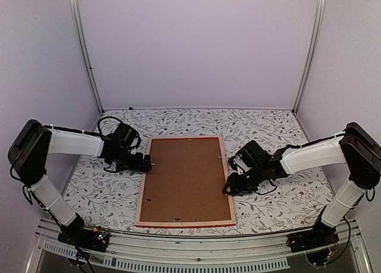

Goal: Put the photo into the frame
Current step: Pick up the fastener from the backboard.

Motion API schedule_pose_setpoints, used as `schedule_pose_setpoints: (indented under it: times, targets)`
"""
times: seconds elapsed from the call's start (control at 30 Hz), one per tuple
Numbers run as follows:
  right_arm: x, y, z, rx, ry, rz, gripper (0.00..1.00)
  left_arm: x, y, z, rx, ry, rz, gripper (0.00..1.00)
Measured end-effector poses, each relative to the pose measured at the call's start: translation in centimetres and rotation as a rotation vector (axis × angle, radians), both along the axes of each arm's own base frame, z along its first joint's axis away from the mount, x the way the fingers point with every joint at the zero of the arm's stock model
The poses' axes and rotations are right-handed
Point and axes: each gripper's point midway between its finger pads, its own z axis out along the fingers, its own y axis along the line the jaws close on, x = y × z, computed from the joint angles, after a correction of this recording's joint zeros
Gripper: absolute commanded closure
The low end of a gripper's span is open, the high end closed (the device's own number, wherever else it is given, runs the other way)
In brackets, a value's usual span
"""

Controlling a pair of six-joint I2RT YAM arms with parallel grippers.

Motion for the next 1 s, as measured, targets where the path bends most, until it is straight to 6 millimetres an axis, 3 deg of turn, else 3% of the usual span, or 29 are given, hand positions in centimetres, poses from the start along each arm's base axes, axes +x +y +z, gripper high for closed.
schedule_pose_setpoints:
  times: [1.0]
  targets:
    - [0.71,-0.20,-0.55,0.032,-0.117,0.045,0.68,-0.35,0.19,-0.38,0.005,0.010,0.000,0.00]
